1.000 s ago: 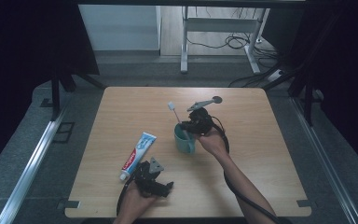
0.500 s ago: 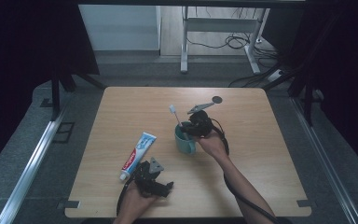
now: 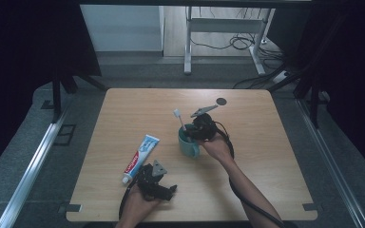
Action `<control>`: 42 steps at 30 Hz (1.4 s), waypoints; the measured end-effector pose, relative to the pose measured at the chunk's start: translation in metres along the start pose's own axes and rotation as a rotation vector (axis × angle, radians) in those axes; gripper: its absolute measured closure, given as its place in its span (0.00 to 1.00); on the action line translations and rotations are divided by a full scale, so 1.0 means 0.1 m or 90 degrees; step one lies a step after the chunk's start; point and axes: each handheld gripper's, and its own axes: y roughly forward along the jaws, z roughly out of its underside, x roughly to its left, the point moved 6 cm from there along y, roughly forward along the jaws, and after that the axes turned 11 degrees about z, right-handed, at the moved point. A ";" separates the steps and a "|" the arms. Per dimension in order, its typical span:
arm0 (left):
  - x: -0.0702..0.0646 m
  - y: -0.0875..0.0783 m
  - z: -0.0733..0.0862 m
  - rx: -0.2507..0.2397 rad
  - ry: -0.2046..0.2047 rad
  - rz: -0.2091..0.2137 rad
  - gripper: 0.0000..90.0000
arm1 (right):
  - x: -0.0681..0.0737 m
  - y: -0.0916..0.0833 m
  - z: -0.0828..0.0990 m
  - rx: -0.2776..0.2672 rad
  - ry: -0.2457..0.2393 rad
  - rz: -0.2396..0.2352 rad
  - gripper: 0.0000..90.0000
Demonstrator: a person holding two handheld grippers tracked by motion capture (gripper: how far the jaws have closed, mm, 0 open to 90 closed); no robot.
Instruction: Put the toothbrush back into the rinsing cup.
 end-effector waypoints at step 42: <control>0.00 0.00 0.00 -0.003 0.000 0.000 0.00 | 0.01 -0.45 -0.04 -0.025 -0.043 0.018 0.19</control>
